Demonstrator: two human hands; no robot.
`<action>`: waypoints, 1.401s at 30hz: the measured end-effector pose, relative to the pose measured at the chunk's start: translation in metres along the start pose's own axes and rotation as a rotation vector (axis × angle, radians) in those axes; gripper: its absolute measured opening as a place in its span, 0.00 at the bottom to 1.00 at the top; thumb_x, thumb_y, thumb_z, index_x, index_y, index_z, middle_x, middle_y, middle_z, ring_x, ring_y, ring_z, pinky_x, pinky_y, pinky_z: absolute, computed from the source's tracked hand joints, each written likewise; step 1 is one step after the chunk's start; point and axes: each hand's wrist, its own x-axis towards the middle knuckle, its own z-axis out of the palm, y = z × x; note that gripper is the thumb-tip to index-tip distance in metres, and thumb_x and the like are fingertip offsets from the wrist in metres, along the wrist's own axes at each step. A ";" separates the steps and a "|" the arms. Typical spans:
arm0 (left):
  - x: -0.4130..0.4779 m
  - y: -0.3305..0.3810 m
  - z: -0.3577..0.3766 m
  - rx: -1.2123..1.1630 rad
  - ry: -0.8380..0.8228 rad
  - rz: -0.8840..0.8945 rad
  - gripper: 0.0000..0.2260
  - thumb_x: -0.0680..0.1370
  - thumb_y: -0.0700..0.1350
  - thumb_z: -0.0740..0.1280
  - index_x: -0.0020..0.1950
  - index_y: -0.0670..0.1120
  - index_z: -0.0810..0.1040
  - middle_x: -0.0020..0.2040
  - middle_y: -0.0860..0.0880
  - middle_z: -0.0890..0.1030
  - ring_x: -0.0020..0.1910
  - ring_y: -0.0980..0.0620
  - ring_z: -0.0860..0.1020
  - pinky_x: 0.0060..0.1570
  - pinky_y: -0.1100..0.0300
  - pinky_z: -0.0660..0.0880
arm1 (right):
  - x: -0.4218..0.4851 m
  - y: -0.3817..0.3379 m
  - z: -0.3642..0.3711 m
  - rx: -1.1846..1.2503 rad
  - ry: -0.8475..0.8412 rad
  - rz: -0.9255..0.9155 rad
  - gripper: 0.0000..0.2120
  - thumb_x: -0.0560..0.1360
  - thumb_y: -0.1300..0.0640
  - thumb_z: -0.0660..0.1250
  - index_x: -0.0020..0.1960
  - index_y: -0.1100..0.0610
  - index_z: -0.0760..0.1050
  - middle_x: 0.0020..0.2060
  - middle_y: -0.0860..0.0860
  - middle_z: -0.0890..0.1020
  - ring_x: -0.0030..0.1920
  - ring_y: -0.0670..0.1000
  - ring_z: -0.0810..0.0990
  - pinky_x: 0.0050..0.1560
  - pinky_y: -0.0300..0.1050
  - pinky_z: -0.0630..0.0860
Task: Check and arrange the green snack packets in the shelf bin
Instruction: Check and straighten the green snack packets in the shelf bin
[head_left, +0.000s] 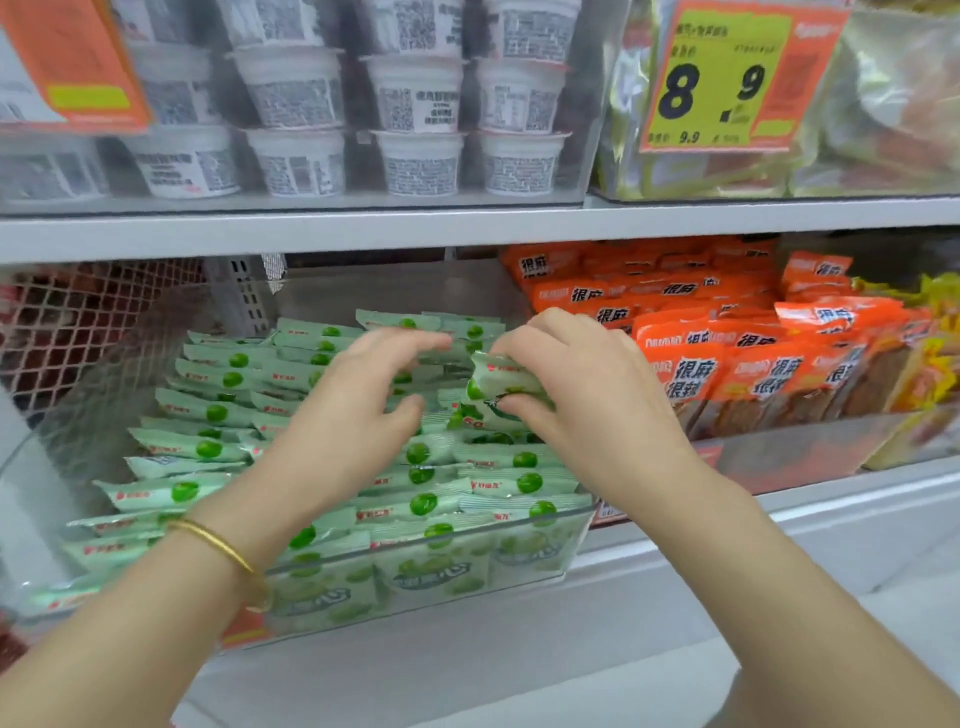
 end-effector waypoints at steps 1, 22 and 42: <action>0.001 -0.001 0.004 -0.040 0.022 -0.010 0.24 0.77 0.34 0.61 0.66 0.58 0.71 0.59 0.59 0.70 0.53 0.64 0.72 0.55 0.72 0.67 | 0.000 -0.001 0.001 -0.038 -0.023 -0.010 0.14 0.71 0.54 0.72 0.55 0.53 0.76 0.49 0.50 0.78 0.51 0.57 0.75 0.46 0.49 0.66; -0.010 -0.014 0.021 -0.243 0.090 -0.002 0.20 0.76 0.32 0.60 0.58 0.55 0.76 0.55 0.61 0.72 0.53 0.65 0.74 0.48 0.75 0.69 | -0.003 -0.012 0.021 -0.140 -0.103 0.096 0.18 0.64 0.70 0.73 0.51 0.57 0.79 0.44 0.53 0.81 0.46 0.58 0.77 0.42 0.49 0.75; -0.010 -0.017 0.022 -0.293 0.108 -0.054 0.21 0.77 0.34 0.59 0.65 0.54 0.70 0.61 0.56 0.72 0.53 0.66 0.74 0.48 0.71 0.72 | -0.016 -0.031 0.020 0.056 -0.646 0.170 0.38 0.72 0.32 0.38 0.72 0.51 0.62 0.63 0.51 0.68 0.65 0.56 0.66 0.66 0.50 0.63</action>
